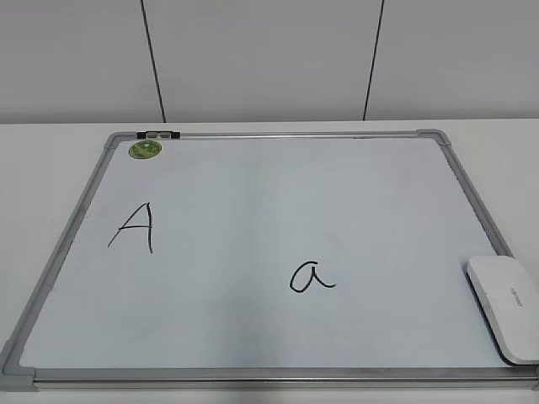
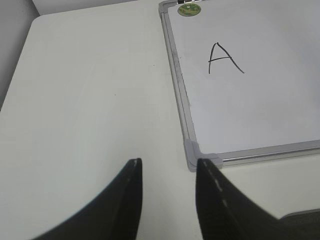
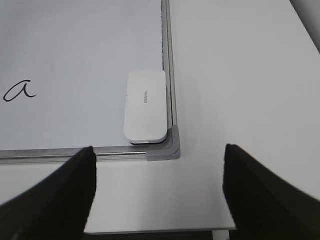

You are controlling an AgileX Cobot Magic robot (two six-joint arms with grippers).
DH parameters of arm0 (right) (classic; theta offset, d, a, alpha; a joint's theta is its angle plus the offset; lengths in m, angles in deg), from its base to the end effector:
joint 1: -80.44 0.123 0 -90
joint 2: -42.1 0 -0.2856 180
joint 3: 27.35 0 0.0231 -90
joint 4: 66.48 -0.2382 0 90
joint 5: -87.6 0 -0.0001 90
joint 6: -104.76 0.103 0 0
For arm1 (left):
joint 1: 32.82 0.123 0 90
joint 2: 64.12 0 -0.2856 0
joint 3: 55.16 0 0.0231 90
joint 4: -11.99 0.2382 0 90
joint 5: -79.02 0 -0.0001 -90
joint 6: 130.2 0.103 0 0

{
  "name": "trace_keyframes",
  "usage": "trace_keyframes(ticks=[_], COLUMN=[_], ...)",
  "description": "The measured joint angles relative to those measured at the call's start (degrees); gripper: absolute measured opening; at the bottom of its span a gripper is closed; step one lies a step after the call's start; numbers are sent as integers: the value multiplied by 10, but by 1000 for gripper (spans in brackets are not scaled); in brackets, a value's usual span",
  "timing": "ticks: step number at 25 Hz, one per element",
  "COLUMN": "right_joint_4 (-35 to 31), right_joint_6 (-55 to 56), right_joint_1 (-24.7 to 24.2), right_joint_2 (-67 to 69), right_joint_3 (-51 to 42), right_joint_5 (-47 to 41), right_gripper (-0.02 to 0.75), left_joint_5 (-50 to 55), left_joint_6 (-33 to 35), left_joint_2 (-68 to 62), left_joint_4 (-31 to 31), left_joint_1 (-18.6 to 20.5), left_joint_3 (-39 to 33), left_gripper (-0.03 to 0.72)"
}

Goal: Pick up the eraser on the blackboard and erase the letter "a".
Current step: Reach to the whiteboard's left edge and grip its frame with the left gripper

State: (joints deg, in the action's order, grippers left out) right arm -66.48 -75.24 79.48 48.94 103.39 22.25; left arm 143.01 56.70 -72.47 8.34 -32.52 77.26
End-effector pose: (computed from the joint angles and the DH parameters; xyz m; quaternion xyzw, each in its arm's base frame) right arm -0.0109 0.0002 0.2552 0.0073 0.8723 -0.0041 0.4890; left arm -0.0091 -0.0059 0.2657 0.0520 0.8637 -0.0003 0.5014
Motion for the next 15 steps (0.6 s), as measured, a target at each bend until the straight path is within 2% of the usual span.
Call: trace_keyframes(ticks=[15], right_joint_4=[0], right_joint_6=[0], right_joint_1=[0], right_joint_2=[0], right_joint_3=[0], right_joint_5=[0], right_gripper=[587], left_joint_5=[0], left_joint_6=[0], left_joint_2=[0], left_joint_4=[0], left_joint_1=[0], left_joint_3=[0], left_gripper=[262])
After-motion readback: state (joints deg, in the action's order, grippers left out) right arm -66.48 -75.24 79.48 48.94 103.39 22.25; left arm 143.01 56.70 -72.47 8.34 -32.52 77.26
